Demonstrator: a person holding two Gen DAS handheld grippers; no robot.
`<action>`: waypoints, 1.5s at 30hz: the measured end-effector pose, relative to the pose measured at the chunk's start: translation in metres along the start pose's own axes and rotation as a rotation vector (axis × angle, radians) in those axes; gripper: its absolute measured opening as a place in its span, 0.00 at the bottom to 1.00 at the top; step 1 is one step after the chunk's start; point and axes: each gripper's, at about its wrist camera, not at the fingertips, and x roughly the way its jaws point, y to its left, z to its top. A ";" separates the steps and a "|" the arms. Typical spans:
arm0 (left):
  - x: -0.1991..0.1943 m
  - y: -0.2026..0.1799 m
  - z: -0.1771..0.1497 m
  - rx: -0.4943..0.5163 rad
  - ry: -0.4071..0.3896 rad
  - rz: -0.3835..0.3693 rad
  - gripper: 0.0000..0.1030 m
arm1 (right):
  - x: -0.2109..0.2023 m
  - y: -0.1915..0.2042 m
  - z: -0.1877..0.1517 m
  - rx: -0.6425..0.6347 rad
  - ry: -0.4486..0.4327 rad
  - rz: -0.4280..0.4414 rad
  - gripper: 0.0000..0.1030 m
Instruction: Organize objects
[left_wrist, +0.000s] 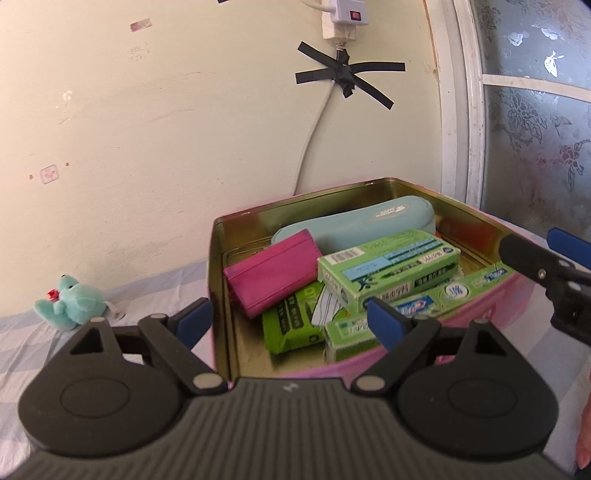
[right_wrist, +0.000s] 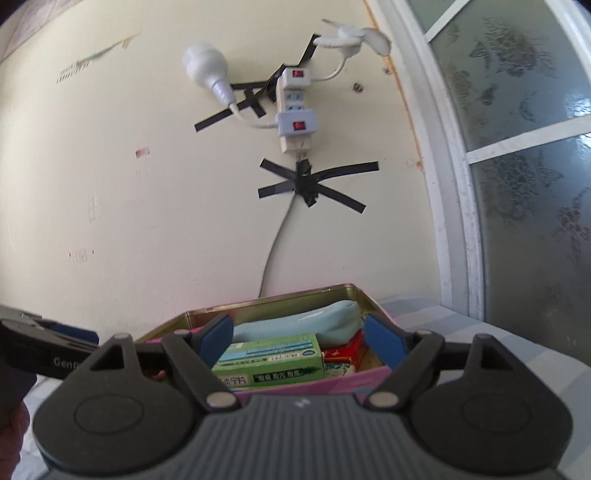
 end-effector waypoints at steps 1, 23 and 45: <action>-0.003 0.001 -0.003 -0.004 0.001 0.002 0.90 | -0.003 0.001 -0.001 0.005 0.002 -0.003 0.79; -0.036 0.024 -0.064 -0.040 -0.009 0.089 0.95 | -0.052 0.038 -0.028 -0.052 0.017 0.016 0.87; -0.046 0.012 -0.078 0.019 -0.109 0.096 0.96 | -0.048 0.027 -0.028 0.015 0.036 -0.018 0.92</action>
